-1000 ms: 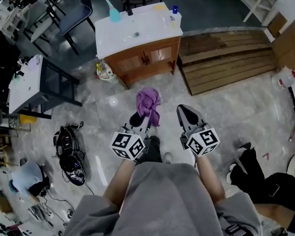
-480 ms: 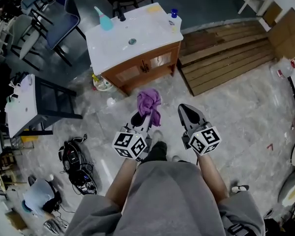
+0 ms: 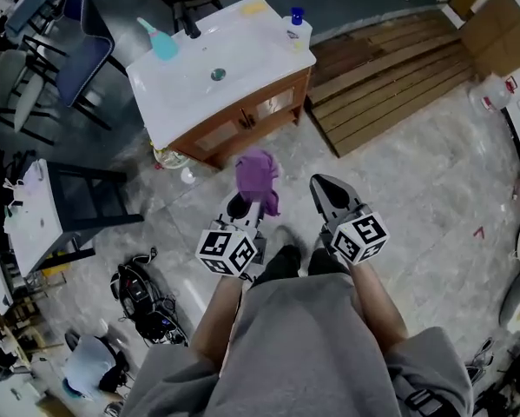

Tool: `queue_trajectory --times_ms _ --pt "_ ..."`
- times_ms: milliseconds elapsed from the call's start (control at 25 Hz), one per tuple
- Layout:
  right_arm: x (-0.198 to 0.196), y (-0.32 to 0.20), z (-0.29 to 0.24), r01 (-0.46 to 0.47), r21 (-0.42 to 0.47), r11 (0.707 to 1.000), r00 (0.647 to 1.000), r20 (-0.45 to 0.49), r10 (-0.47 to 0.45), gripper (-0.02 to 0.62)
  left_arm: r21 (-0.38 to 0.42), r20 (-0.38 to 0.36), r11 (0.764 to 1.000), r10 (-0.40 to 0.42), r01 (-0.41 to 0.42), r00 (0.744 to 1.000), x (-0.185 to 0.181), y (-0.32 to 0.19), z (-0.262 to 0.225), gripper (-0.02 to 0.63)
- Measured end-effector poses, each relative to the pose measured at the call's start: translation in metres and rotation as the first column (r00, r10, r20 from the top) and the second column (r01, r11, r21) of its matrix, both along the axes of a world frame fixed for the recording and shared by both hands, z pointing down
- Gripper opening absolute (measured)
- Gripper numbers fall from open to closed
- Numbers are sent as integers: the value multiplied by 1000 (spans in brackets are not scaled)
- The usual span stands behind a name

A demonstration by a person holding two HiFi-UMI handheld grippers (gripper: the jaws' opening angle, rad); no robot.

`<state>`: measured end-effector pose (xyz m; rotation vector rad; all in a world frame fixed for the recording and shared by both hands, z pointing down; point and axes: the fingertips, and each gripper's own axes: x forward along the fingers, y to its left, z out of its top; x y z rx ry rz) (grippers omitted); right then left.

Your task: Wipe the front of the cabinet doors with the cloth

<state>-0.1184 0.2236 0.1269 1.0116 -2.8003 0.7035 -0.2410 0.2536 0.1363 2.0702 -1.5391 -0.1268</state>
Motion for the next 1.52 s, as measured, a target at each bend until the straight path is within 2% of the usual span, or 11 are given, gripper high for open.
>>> queue_trajectory --times_ms 440,680,880,1160,1520 --pt "11 -62 29 2 -38 999 1000 7 -2 12 -31 2 1000 7 -7 1000 16 -51 24 77" --pt "22 -107 42 54 -61 997 998 36 -52 11 -52 0 996 -74 74 997 27 -88 39 69" --pt "27 -142 59 109 -84 990 993 49 -105 11 -102 54 985 -136 140 989 31 -117 64 66" --pt "23 -176 93 121 -120 985 992 62 -114 11 -133 112 966 -208 222 972 14 -145 102 66" --pt "-10 -202 145 74 -132 989 996 65 -66 12 -169 161 964 -180 207 970 -21 -171 157 66"
